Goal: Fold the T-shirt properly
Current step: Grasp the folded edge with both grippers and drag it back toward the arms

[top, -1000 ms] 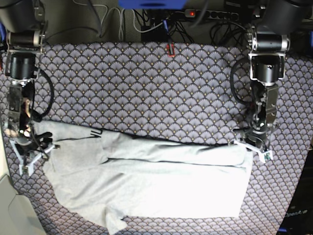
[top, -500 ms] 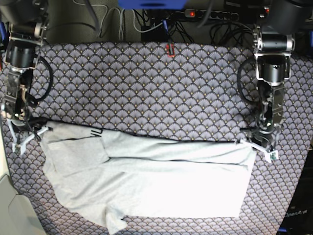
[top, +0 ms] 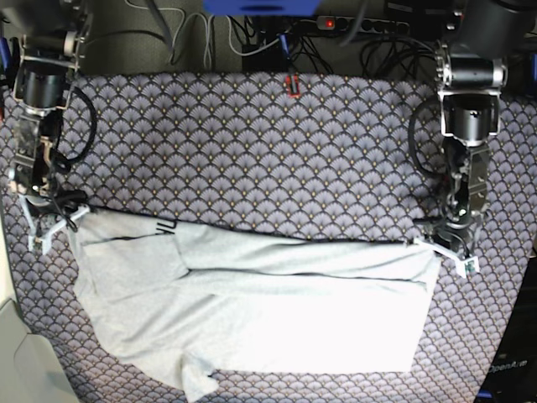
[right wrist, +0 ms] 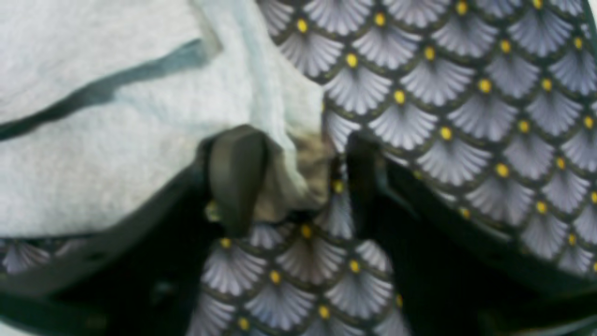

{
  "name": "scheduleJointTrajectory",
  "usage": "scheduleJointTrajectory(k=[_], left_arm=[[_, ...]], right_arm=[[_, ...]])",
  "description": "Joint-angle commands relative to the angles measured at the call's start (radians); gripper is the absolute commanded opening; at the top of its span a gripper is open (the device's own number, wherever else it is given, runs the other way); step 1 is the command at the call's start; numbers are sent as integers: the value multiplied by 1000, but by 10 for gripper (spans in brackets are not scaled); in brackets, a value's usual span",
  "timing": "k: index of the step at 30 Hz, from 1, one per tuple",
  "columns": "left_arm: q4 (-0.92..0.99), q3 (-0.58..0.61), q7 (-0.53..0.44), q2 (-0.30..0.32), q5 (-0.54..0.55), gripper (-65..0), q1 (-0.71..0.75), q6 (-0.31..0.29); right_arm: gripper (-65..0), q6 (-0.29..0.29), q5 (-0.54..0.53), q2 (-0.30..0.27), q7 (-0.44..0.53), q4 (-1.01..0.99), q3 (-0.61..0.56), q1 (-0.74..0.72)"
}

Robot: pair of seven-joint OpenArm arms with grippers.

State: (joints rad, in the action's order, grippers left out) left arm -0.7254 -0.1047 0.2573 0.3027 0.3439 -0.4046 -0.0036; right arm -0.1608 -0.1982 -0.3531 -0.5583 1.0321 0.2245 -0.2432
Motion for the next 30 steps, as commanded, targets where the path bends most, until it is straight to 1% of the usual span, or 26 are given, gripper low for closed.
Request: scheduleJointTrajectory(k=[1,4,5,8,11,12,14,16,18,20,23,26,30], left_arm=[[-18,-3,-19,22,-3,-646,-24,9],[-18,-2,-17,23,-3,-646,-23,7],[-18,-2,-14,31,-3,-646,-21,7],[-33,-2,61,48,-1,-646,-12,3],[-133,-2,124,69,-1,-646,34,3],[-181,-2,138,74,-1,-646,57,3],[-279,-2,170,77,-4,-646,105,7],[-340,-2,208,86,-4,-646,137,7],[-395,-5,248,95,-3,-646,171,7],[-457,-62,280,95,-4,-646,227,7],[-524,-174,327,92,-9,-646,296,0],[-570,-214,366,94,-10,-646,342,-2],[-639,-258,377,95,-12,-646,421,-2]], right_arm=[[-427,-3,-1,-16,13,18,5,-8],[-615,-3,-1,-14,7,20,2,-3],[-650,-3,-1,-14,2,20,3,3],[-650,-4,-1,-17,7,47,0,44],[-650,-4,-1,-17,2,144,-1,106],[-650,-15,-1,-19,1,184,-1,124],[-650,-61,-1,-21,-15,248,3,164],[-650,-93,3,-21,-55,284,3,176],[-650,-113,3,-22,-102,319,5,190],[-650,-132,1,-31,-131,363,6,224],[-650,-136,1,-34,-136,445,6,295],[-650,-138,1,-34,-138,509,36,348],[-650,-139,-1,-31,-139,575,86,414]])
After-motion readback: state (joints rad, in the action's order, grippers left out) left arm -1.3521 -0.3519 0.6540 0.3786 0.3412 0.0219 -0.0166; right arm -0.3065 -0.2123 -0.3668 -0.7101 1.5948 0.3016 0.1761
